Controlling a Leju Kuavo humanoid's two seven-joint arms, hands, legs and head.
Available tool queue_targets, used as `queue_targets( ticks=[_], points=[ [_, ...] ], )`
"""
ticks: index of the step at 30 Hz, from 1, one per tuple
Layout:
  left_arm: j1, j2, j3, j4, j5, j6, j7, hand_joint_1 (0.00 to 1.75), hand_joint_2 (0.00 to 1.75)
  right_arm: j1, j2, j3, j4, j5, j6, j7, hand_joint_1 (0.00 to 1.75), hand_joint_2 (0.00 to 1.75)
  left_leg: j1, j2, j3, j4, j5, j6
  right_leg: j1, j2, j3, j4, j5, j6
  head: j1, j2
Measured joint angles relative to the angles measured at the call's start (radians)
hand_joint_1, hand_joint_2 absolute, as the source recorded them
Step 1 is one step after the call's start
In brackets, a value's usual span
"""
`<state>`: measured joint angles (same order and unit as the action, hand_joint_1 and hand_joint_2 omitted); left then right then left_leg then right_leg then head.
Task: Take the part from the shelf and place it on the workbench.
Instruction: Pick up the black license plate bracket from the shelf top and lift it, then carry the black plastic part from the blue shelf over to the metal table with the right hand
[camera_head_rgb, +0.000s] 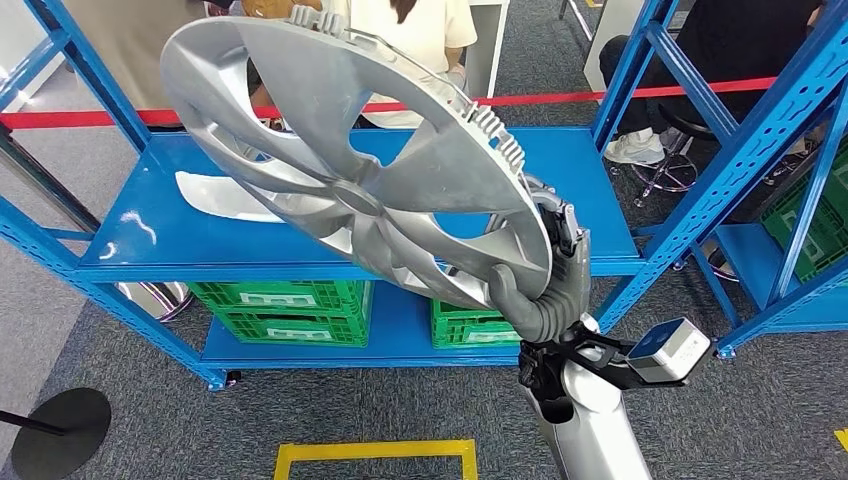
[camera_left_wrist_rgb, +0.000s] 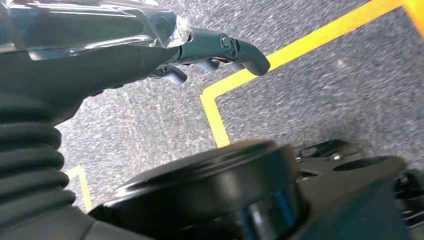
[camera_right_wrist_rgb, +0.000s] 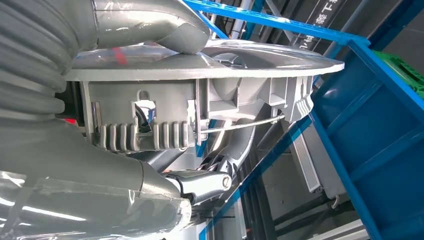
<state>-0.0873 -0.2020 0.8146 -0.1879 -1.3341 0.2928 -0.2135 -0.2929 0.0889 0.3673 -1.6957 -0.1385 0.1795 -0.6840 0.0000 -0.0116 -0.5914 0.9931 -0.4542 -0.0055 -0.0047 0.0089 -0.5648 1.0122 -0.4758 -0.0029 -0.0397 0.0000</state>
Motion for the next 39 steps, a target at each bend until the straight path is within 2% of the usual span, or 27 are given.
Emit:
queue_targets(
  ticks=[10, 39],
  points=[
    [-0.023, 0.008, 0.013, -0.003, 0.026, -0.021, -0.028, 0.0, 1.75, 0.02, 0.0, -0.01, 0.0, -0.001, 0.0, -0.005, 1.75, 1.75, 0.0, 0.0, 0.0, 0.0, 0.0, 0.0, 0.0, 0.0, 0.001, 0.0, 0.0, 0.0, 0.0, 0.0],
    [-0.025, 0.015, 0.019, -0.008, 0.005, -0.041, -0.014, 0.0, 1.75, 0.046, 0.0, -0.03, -0.011, 0.018, -0.028, -0.008, 1.75, 1.75, 0.0, 0.0, 0.0, 0.0, 0.0, 0.0, 0.0, 0.0, 0.001, 0.0, 0.0, 0.0, 0.0, 0.0]
  ],
)
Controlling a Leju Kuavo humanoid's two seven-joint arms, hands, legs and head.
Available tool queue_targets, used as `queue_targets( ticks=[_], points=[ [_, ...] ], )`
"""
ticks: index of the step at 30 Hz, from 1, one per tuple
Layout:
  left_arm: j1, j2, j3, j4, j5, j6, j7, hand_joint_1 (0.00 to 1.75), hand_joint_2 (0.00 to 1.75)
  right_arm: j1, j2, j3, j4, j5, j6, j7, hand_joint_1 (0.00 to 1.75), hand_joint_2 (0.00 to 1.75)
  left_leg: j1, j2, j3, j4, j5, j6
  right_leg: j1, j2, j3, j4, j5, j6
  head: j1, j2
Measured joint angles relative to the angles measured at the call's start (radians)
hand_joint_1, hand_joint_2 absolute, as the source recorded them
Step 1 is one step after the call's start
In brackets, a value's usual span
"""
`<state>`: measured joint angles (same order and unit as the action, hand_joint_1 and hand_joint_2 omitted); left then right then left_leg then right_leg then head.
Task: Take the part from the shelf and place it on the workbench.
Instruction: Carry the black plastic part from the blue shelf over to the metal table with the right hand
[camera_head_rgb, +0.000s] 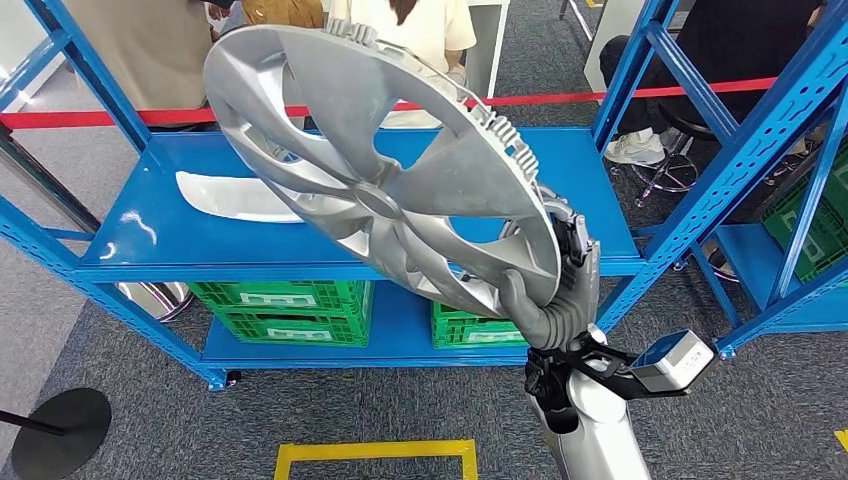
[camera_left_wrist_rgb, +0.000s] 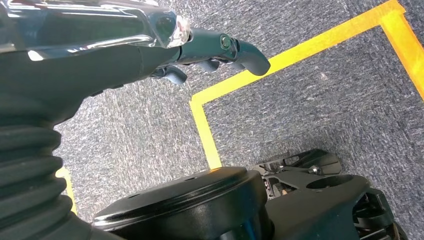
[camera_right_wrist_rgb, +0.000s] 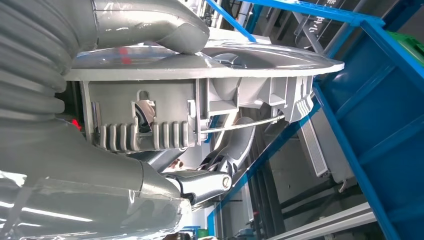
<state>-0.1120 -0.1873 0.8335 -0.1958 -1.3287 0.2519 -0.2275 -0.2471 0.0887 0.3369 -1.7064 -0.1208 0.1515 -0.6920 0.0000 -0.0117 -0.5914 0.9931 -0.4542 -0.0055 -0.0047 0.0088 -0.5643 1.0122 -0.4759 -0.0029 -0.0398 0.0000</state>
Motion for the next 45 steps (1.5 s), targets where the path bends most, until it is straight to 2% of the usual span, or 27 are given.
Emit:
queue_targets(
  ticks=[24, 30, 34, 35, 36, 39, 40, 41, 42, 44, 45],
  points=[
    [0.001, 0.0, 0.0, 0.0, 0.004, 0.001, 0.0, 0.0, 1.75, 0.001, 0.009, 0.0, 0.02, -0.016, 0.015, 0.0, 1.75, 1.75, -0.003, -0.001, 0.0, 0.0, -0.002, 0.002, -0.002, 0.0, 0.0, 0.0, 0.0, 0.001, 0.0, 0.0],
    [0.0, 0.001, 0.0, 0.0, -0.006, 0.001, 0.001, 0.0, 1.75, -0.001, 0.018, 0.0, 0.031, -0.018, 0.027, 0.0, 1.75, 1.75, -0.01, -0.001, 0.0, 0.003, -0.006, 0.01, -0.01, 0.0, 0.001, -0.001, -0.002, 0.008, 0.0, 0.0],
    [-0.003, 0.002, -0.002, 0.0, -0.027, -0.002, 0.01, 0.0, 1.75, -0.002, 0.019, -0.001, 0.028, -0.018, 0.022, 0.0, 1.75, 1.75, -0.011, 0.0, 0.007, -0.005, -0.004, 0.025, -0.014, 0.0, 0.003, -0.002, -0.005, 0.02, 0.0, 0.0],
    [-0.004, 0.001, -0.004, -0.001, -0.032, -0.003, 0.014, 0.0, 1.75, -0.003, 0.019, -0.003, 0.026, -0.017, 0.02, 0.0, 1.75, 1.75, -0.008, 0.001, 0.011, -0.011, -0.001, 0.03, -0.014, 0.0, -0.004, 0.013, -0.015, 0.022, 0.0, 0.0],
    [-0.004, 0.001, -0.007, -0.001, -0.036, -0.004, 0.017, 0.0, 1.75, -0.003, 0.018, -0.006, 0.022, -0.018, 0.017, 0.0, 1.75, 1.75, -0.005, 0.002, 0.015, -0.016, 0.001, 0.034, -0.015, -0.001, -0.02, 0.051, -0.036, 0.024, 0.001, 0.0],
    [-0.005, 0.001, -0.013, -0.001, -0.042, -0.005, 0.023, 0.0, 1.75, -0.002, 0.016, -0.017, 0.014, -0.02, 0.01, -0.001, 1.75, 1.75, -0.002, 0.003, 0.019, -0.018, 0.0, 0.038, -0.016, -0.001, -0.12, 0.253, -0.12, 0.031, 0.004, 0.0],
    [-0.005, 0.001, -0.014, -0.001, -0.043, -0.005, 0.024, 0.0, 1.75, -0.001, 0.015, -0.021, 0.013, -0.02, 0.009, 0.0, 1.75, 1.75, -0.002, 0.002, 0.02, -0.018, -0.001, 0.037, -0.016, -0.001, -0.142, 0.291, -0.126, 0.032, 0.004, 0.0],
    [-0.005, 0.001, -0.014, -0.001, -0.043, -0.005, 0.025, 0.0, 1.75, 0.0, 0.014, -0.023, 0.013, -0.021, 0.008, 0.0, 1.75, 1.75, -0.001, 0.001, 0.022, -0.017, -0.003, 0.035, -0.016, -0.001, -0.145, 0.287, -0.112, 0.032, 0.004, 0.0],
    [-0.005, 0.001, -0.014, -0.001, -0.041, -0.005, 0.025, 0.0, 1.75, 0.001, 0.013, -0.025, 0.011, -0.021, 0.007, 0.002, 1.75, 1.75, 0.001, -0.001, 0.024, -0.016, -0.005, 0.032, -0.017, -0.001, -0.125, 0.24, -0.08, 0.032, 0.004, 0.0],
    [-0.005, 0.001, -0.014, -0.001, -0.035, -0.004, 0.025, 0.0, 1.75, -0.001, 0.013, -0.027, 0.007, -0.022, 0.005, 0.008, 1.75, 1.75, 0.001, -0.004, 0.027, -0.008, -0.014, 0.02, -0.02, -0.002, -0.057, 0.096, -0.014, 0.032, 0.005, 0.0],
    [-0.005, 0.002, -0.014, -0.001, -0.03, -0.003, 0.025, 0.0, 1.75, -0.003, 0.014, -0.027, 0.004, -0.022, 0.003, 0.013, 1.75, 1.75, 0.0, -0.005, 0.025, -0.003, -0.017, 0.014, -0.02, -0.001, -0.033, 0.046, 0.004, 0.029, 0.005, 0.0]
  ],
)
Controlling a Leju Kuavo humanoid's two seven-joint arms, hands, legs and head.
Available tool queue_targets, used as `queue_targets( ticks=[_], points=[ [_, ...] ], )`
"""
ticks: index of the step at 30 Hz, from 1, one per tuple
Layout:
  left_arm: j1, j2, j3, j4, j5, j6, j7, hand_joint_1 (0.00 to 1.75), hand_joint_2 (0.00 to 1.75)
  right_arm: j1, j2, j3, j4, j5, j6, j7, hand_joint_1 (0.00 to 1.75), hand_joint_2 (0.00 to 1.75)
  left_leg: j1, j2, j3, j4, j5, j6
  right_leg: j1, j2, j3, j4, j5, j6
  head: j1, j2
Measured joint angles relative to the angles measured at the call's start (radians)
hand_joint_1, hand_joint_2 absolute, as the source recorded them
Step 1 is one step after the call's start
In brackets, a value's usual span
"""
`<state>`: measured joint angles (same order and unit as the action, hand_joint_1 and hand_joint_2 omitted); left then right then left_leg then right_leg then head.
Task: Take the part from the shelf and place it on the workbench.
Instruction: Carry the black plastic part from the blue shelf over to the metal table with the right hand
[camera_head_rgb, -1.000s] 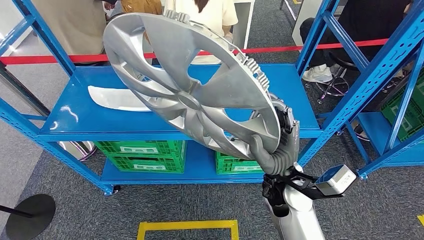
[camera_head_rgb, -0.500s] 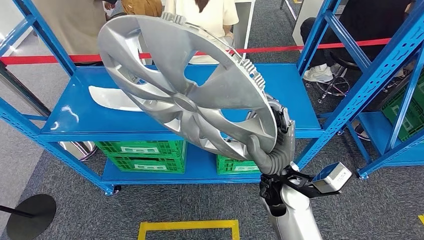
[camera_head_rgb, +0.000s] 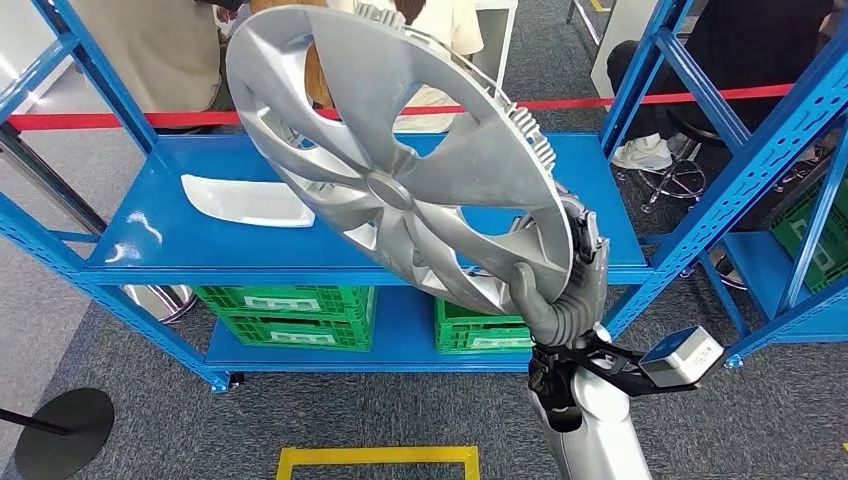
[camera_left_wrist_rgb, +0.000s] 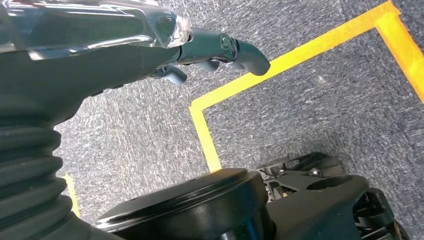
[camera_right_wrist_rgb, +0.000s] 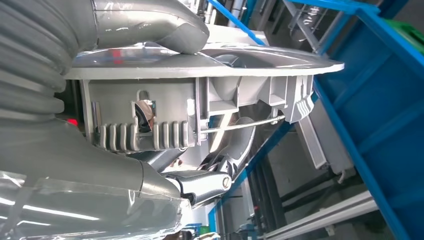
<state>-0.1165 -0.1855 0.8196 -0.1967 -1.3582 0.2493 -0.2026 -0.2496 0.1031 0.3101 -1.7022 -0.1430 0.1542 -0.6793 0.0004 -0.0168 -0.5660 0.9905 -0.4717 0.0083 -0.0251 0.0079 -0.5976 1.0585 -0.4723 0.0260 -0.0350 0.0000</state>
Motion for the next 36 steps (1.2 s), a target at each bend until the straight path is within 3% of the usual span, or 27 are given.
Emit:
queue_targets(
  ticks=[1, 5, 7, 9, 10, 11, 12, 14, 16, 20, 22, 24, 25, 26, 27, 30, 31, 34, 36],
  points=[
    [0.0, 0.001, 0.0, 0.0, 0.004, 0.001, -0.001, 0.0, 1.75, -0.002, 0.001, 0.0, -0.002, 0.001, -0.003, 0.004, 1.75, 1.75, -0.002, 0.0, -0.002, 0.004, -0.003, -0.005, 0.0, 0.001, 0.011, -0.024, 0.005, -0.004, -0.001, 0.0],
    [0.002, 0.001, 0.001, 0.0, 0.016, 0.005, -0.005, 0.0, 1.75, -0.003, 0.004, 0.0, -0.006, 0.006, -0.02, 0.015, 1.75, 1.75, 0.001, 0.001, -0.011, 0.018, -0.017, -0.019, 0.001, 0.003, 0.01, -0.025, 0.004, -0.03, -0.005, 0.0],
    [0.001, 0.002, 0.002, 0.0, 0.021, 0.008, -0.01, 0.0, 1.75, -0.003, 0.005, 0.001, -0.007, 0.005, -0.026, 0.013, 1.75, 1.75, 0.003, 0.006, -0.046, 0.097, -0.067, -0.029, -0.001, 0.0, 0.009, -0.026, 0.006, -0.039, -0.01, 0.0],
    [-0.003, 0.002, 0.003, 0.0, 0.027, 0.009, -0.015, 0.0, 1.75, 0.0, 0.004, 0.001, -0.008, 0.004, -0.028, 0.011, 1.75, 1.75, 0.003, 0.01, -0.104, 0.234, -0.13, -0.034, -0.001, -0.003, 0.007, -0.025, 0.006, -0.042, -0.013, 0.0],
    [-0.006, 0.002, 0.003, -0.001, 0.028, 0.008, -0.016, 0.0, 1.75, 0.002, 0.004, 0.001, -0.008, 0.004, -0.029, 0.01, 1.75, 1.75, 0.003, 0.01, -0.121, 0.281, -0.144, -0.035, 0.0, -0.005, 0.007, -0.025, 0.006, -0.042, -0.013, 0.0],
    [-0.007, 0.002, 0.003, -0.001, 0.029, 0.008, -0.016, 0.0, 1.75, 0.004, 0.004, 0.002, -0.008, 0.004, -0.029, 0.01, 1.75, 1.75, 0.003, 0.011, -0.121, 0.291, -0.14, -0.034, 0.001, -0.006, 0.007, -0.025, 0.006, -0.042, -0.013, 0.0],
    [-0.007, 0.001, 0.003, -0.001, 0.029, 0.008, -0.014, 0.0, 1.75, 0.006, 0.005, 0.002, -0.008, 0.004, -0.029, 0.01, 1.75, 1.75, 0.003, 0.011, -0.101, 0.259, -0.118, -0.031, 0.001, -0.006, 0.008, -0.025, 0.007, -0.042, -0.013, 0.0],
    [-0.001, 0.001, 0.003, -0.001, 0.028, 0.009, -0.007, 0.0, 1.75, 0.007, 0.005, 0.003, -0.01, 0.004, -0.029, 0.01, 1.75, 1.75, 0.002, 0.01, -0.025, 0.119, -0.055, -0.024, 0.001, -0.005, 0.011, -0.025, 0.007, -0.041, -0.013, 0.0],
    [0.006, 0.001, 0.003, -0.001, 0.028, 0.009, -0.003, 0.0, 1.75, 0.006, 0.007, 0.004, -0.013, 0.003, -0.029, 0.01, 1.75, 1.75, -0.002, 0.008, 0.023, 0.019, -0.028, -0.018, 0.004, -0.004, 0.007, -0.025, 0.01, -0.034, -0.013, 0.0],
    [0.012, 0.0, 0.004, -0.001, 0.03, 0.009, -0.003, 0.0, 1.75, 0.006, 0.011, 0.004, -0.015, 0.004, -0.028, 0.012, 1.75, 1.75, -0.001, 0.007, 0.025, -0.004, -0.019, -0.002, 0.004, -0.006, -0.003, -0.023, 0.012, -0.012, -0.013, 0.0],
    [0.013, -0.002, 0.004, -0.001, 0.03, 0.009, -0.003, 0.0, 1.75, 0.005, 0.012, 0.005, -0.016, 0.005, -0.028, 0.013, 1.75, 1.75, 0.003, 0.011, 0.023, -0.011, -0.009, 0.011, 0.005, -0.006, -0.03, 0.043, -0.038, -0.005, -0.009, 0.0],
    [0.013, -0.002, 0.004, -0.001, 0.032, 0.009, -0.003, 0.0, 1.75, 0.005, 0.012, 0.006, -0.016, 0.004, -0.027, 0.014, 1.75, 1.75, 0.0, 0.014, 0.014, -0.01, -0.002, 0.018, 0.006, -0.006, -0.081, 0.178, -0.112, -0.001, -0.006, 0.0],
    [0.013, -0.003, 0.004, -0.001, 0.033, 0.009, -0.003, 0.0, 1.75, 0.006, 0.012, 0.006, -0.015, 0.004, -0.027, 0.014, 1.75, 1.75, -0.001, 0.015, 0.01, -0.009, 0.001, 0.019, 0.006, -0.006, -0.099, 0.233, -0.133, 0.0, -0.005, 0.0],
    [0.013, -0.003, 0.004, -0.001, 0.033, 0.009, -0.003, 0.0, 1.75, 0.006, 0.012, 0.007, -0.015, 0.004, -0.027, 0.015, 1.75, 1.75, -0.002, 0.015, 0.005, -0.009, 0.005, 0.02, 0.006, -0.006, -0.102, 0.256, -0.137, 0.0, -0.005, 0.0],
    [0.012, -0.003, 0.004, -0.001, 0.034, 0.009, -0.003, 0.0, 1.75, 0.006, 0.012, 0.007, -0.015, 0.004, -0.027, 0.016, 1.75, 1.75, -0.003, 0.015, 0.002, -0.008, 0.008, 0.019, 0.006, -0.006, -0.083, 0.236, -0.122, -0.002, -0.005, 0.0],
    [0.012, -0.003, 0.006, -0.001, 0.035, 0.009, -0.004, 0.0, 1.75, 0.003, 0.013, 0.01, -0.015, 0.004, -0.025, 0.016, 1.75, 1.75, -0.005, 0.012, -0.004, -0.004, 0.015, 0.012, 0.008, -0.006, 0.046, 0.024, -0.048, -0.012, -0.005, 0.0],
    [0.011, -0.004, 0.007, -0.001, 0.035, 0.009, -0.004, 0.0, 1.75, 0.002, 0.013, 0.011, -0.015, 0.003, -0.024, 0.017, 1.75, 1.75, -0.006, 0.012, -0.007, -0.002, 0.018, 0.008, 0.009, -0.006, 0.072, -0.022, -0.037, -0.015, -0.005, 0.0],
    [0.01, -0.003, 0.011, -0.001, 0.037, 0.01, -0.004, 0.0, 1.75, -0.001, 0.015, 0.013, -0.013, -0.001, -0.02, 0.017, 1.75, 1.75, -0.007, 0.01, -0.015, 0.001, 0.029, -0.009, 0.012, -0.005, 0.073, -0.04, -0.028, -0.027, -0.005, 0.0],
    [0.009, -0.003, 0.015, -0.001, 0.038, 0.01, -0.003, 0.0, 1.75, -0.002, 0.019, 0.014, -0.012, -0.003, -0.018, 0.017, 1.75, 1.75, -0.007, 0.008, -0.029, 0.022, 0.004, -0.021, 0.007, -0.008, 0.059, -0.043, -0.016, -0.041, -0.008, 0.0]
  ],
)
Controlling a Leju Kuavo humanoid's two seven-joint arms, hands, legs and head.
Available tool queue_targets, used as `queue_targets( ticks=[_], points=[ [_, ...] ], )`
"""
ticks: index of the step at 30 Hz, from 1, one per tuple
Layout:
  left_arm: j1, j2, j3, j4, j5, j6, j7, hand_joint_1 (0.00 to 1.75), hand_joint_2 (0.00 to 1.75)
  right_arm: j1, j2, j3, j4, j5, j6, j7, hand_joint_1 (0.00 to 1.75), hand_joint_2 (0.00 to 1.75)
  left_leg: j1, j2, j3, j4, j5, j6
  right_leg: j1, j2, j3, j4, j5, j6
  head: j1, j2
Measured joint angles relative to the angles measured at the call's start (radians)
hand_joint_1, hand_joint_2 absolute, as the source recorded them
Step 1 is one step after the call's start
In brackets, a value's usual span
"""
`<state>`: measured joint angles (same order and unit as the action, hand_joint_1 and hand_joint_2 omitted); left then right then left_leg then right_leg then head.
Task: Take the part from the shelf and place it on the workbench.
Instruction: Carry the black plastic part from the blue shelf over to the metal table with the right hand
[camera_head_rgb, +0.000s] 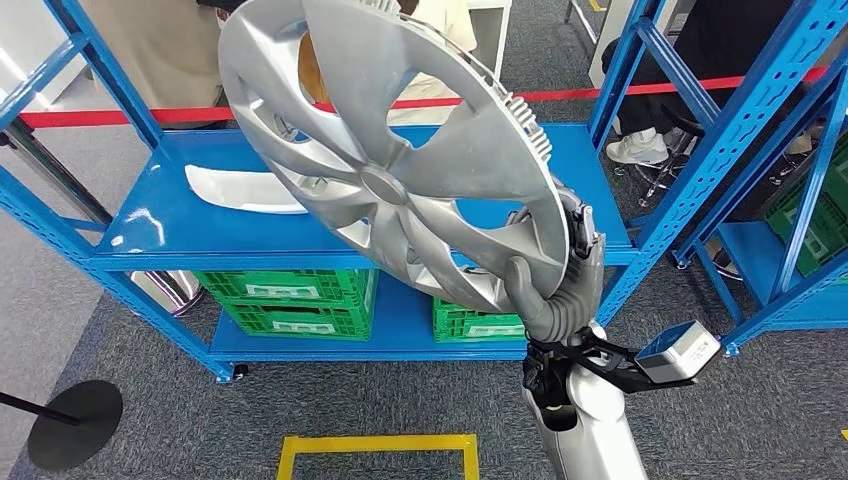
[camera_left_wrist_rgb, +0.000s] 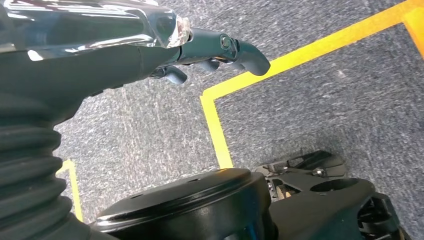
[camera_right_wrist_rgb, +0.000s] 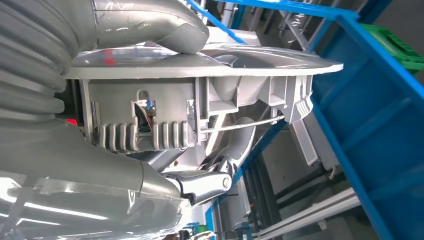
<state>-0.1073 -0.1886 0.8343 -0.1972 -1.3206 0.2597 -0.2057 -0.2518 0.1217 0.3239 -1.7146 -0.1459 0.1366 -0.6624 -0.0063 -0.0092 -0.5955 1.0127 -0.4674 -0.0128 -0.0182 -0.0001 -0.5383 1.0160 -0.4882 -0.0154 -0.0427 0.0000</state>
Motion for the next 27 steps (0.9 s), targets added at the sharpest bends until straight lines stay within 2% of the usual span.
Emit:
queue_targets(
  ticks=[1, 2, 3, 4, 5, 6, 7, 8, 10, 11, 12, 14, 15, 16, 18, 19, 20, 21, 22, 23, 25, 26, 27],
  points=[
    [-0.002, 0.0, 0.002, 0.0, 0.001, 0.0, 0.0, 0.0, 1.75, -0.001, 0.002, 0.0, 0.0, -0.001, 0.001, 0.0, 1.75, 1.75, 0.001, 0.0, -0.014, 0.035, -0.034, -0.006, -0.003, -0.002, -0.009, -0.001, 0.008, -0.006, -0.002, 0.0],
    [-0.004, 0.0, 0.003, 0.0, 0.001, 0.001, 0.0, 0.0, 1.75, -0.001, 0.002, 0.001, 0.0, -0.002, 0.002, 0.0, 1.75, 1.75, 0.002, 0.001, -0.031, 0.09, -0.08, -0.011, -0.003, -0.003, -0.019, -0.001, 0.016, -0.01, -0.004, 0.0],
    [-0.007, 0.0, 0.003, 0.0, 0.001, 0.001, 0.0, 0.0, 1.75, -0.001, 0.003, 0.001, 0.001, -0.003, 0.003, 0.0, 1.75, 1.75, 0.003, 0.002, -0.05, 0.158, -0.125, -0.015, -0.003, -0.005, -0.03, 0.0, 0.025, -0.011, -0.006, 0.0],
    [-0.01, 0.0, 0.004, 0.0, 0.001, 0.001, 0.0, 0.0, 1.75, 0.0, 0.003, 0.002, 0.002, -0.004, 0.004, 0.0, 1.75, 1.75, 0.004, 0.003, -0.062, 0.218, -0.156, -0.017, -0.003, -0.006, -0.042, 0.0, 0.033, -0.011, -0.006, 0.0],
    [-0.012, -0.001, 0.004, 0.0, 0.001, 0.001, 0.001, 0.0, 1.75, 0.001, 0.003, 0.002, 0.002, -0.005, 0.004, 0.0, 1.75, 1.75, 0.005, 0.004, -0.061, 0.255, -0.167, -0.018, -0.003, -0.007, -0.053, 0.001, 0.042, -0.01, -0.006, 0.0],
    [-0.012, -0.001, 0.004, 0.0, -0.001, 0.001, 0.003, 0.0, 1.75, 0.003, 0.003, 0.003, 0.003, -0.006, 0.005, 0.0, 1.75, 1.75, 0.006, 0.004, -0.043, 0.254, -0.156, -0.018, -0.003, -0.007, -0.064, 0.001, 0.05, -0.008, -0.006, 0.0],
    [-0.011, -0.001, 0.004, 0.0, -0.003, 0.001, 0.006, 0.0, 1.75, 0.004, 0.003, 0.003, 0.003, -0.007, 0.006, 0.0, 1.75, 1.75, 0.007, 0.004, -0.008, 0.214, -0.131, -0.018, -0.003, -0.007, -0.073, 0.002, 0.058, -0.006, -0.006, 0.0],
    [-0.008, -0.001, 0.004, 0.0, -0.005, 0.001, 0.01, 0.0, 1.75, 0.004, 0.003, 0.004, 0.003, -0.007, 0.007, 0.0, 1.75, 1.75, 0.008, 0.003, 0.042, 0.145, -0.103, -0.016, -0.003, -0.006, -0.081, 0.002, 0.065, -0.003, -0.006, 0.0],
    [-0.001, -0.001, 0.003, 0.0, -0.009, 0.001, 0.014, 0.0, 1.75, 0.005, 0.003, 0.003, 0.001, -0.008, 0.007, 0.0, 1.75, 1.75, 0.007, 0.001, 0.13, 0.002, -0.081, -0.012, -0.001, -0.004, -0.092, 0.002, 0.08, 0.007, -0.006, 0.0],
    [0.003, -0.002, 0.003, 0.0, -0.009, 0.001, 0.015, 0.0, 1.75, 0.005, 0.003, 0.003, 0.0, -0.009, 0.007, 0.0, 1.75, 1.75, 0.004, -0.001, 0.151, -0.039, -0.083, -0.008, -0.001, -0.004, -0.096, 0.001, 0.088, 0.014, -0.006, 0.0],
    [0.005, -0.002, 0.003, 0.0, -0.01, 0.001, 0.015, 0.0, 1.75, 0.006, 0.003, 0.002, 0.0, -0.009, 0.007, 0.0, 1.75, 1.75, 0.001, -0.003, 0.155, -0.054, -0.087, -0.004, -0.001, -0.005, -0.099, 0.0, 0.097, 0.021, -0.005, 0.0],
    [0.01, -0.003, 0.003, 0.0, -0.01, 0.001, 0.016, 0.0, 1.75, 0.009, 0.002, 0.002, 0.0, -0.009, 0.007, -0.001, 1.75, 1.75, 0.0, 0.0, 0.139, -0.056, -0.074, 0.013, -0.003, -0.004, -0.104, -0.002, 0.106, 0.033, -0.005, 0.0],
    [0.012, -0.003, 0.003, 0.0, -0.009, 0.001, 0.016, 0.0, 1.75, 0.012, 0.001, 0.001, -0.001, -0.01, 0.007, -0.001, 1.75, 1.75, 0.001, 0.003, 0.129, -0.056, -0.064, 0.024, -0.004, -0.003, -0.112, 0.01, 0.091, 0.038, -0.004, 0.0],
    [0.013, -0.003, 0.003, 0.0, -0.009, 0.001, 0.016, 0.0, 1.75, 0.014, 0.001, 0.001, -0.001, -0.009, 0.007, -0.001, 1.75, 1.75, 0.003, 0.007, 0.117, -0.058, -0.053, 0.034, -0.004, -0.002, -0.125, 0.04, 0.059, 0.041, -0.002, 0.0],
    [0.012, -0.003, 0.003, 0.0, -0.007, 0.002, 0.015, 0.0, 1.75, 0.02, -0.001, -0.001, -0.001, -0.009, 0.007, -0.002, 1.75, 1.75, 0.003, 0.011, 0.094, -0.058, -0.031, 0.045, -0.004, -0.001, -0.162, 0.158, -0.041, 0.046, 0.003, 0.0],
    [0.012, -0.003, 0.004, 0.0, -0.006, 0.002, 0.015, 0.0, 1.75, 0.024, -0.002, -0.002, -0.001, -0.008, 0.006, -0.003, 1.75, 1.75, 0.001, 0.013, 0.082, -0.057, -0.02, 0.047, -0.004, -0.001, -0.176, 0.226, -0.077, 0.048, 0.004, 0.0],
    [0.01, -0.003, 0.004, 0.0, -0.005, 0.002, 0.014, 0.0, 1.75, 0.029, -0.003, -0.003, -0.001, -0.006, 0.004, -0.003, 1.75, 1.75, -0.001, 0.014, 0.07, -0.056, -0.009, 0.047, -0.004, -0.001, -0.18, 0.277, -0.092, 0.048, 0.005, 0.0],
    [0.009, -0.003, 0.004, 0.0, -0.004, 0.001, 0.013, 0.0, 1.75, 0.033, -0.004, -0.004, -0.001, -0.002, 0.0, -0.004, 1.75, 1.75, -0.003, 0.015, 0.059, -0.054, 0.0, 0.047, -0.004, -0.001, -0.168, 0.293, -0.085, 0.046, 0.005, 0.0],
    [0.007, -0.003, 0.004, 0.0, -0.006, 0.0, 0.012, 0.0, 1.75, 0.037, -0.005, -0.005, -0.002, 0.002, -0.006, -0.004, 1.75, 1.75, -0.004, 0.015, 0.048, -0.052, 0.008, 0.046, -0.003, -0.001, -0.136, 0.269, -0.063, 0.043, 0.005, 0.0],
    [0.005, -0.003, 0.004, 0.0, -0.008, -0.001, 0.013, 0.0, 1.75, 0.041, -0.005, -0.007, -0.004, 0.007, -0.013, -0.005, 1.75, 1.75, -0.005, 0.014, 0.038, -0.048, 0.015, 0.045, -0.002, -0.001, -0.086, 0.206, -0.039, 0.038, 0.005, 0.0],
    [0.0, -0.004, 0.003, 0.0, -0.017, -0.007, 0.017, 0.0, 1.75, 0.048, -0.005, -0.011, -0.014, 0.018, -0.031, -0.005, 1.75, 1.75, -0.009, 0.014, 0.021, -0.04, 0.026, 0.038, 0.002, -0.001, 0.017, 0.055, -0.026, 0.027, 0.004, 0.0],
    [-0.002, -0.005, 0.003, 0.0, -0.023, -0.011, 0.02, 0.0, 1.75, 0.052, -0.005, -0.013, -0.022, 0.023, -0.041, -0.005, 1.75, 1.75, -0.009, 0.013, 0.016, -0.036, 0.032, 0.033, 0.004, -0.001, 0.046, 0.006, -0.029, 0.023, 0.005, 0.0],
    [-0.005, -0.004, 0.003, 0.0, -0.03, -0.016, 0.023, 0.0, 1.75, 0.057, -0.006, -0.016, -0.03, 0.027, -0.05, -0.004, 1.75, 1.75, -0.01, 0.013, 0.012, -0.034, 0.038, 0.028, 0.007, -0.001, 0.055, -0.015, -0.036, 0.018, 0.005, 0.0]
  ],
)
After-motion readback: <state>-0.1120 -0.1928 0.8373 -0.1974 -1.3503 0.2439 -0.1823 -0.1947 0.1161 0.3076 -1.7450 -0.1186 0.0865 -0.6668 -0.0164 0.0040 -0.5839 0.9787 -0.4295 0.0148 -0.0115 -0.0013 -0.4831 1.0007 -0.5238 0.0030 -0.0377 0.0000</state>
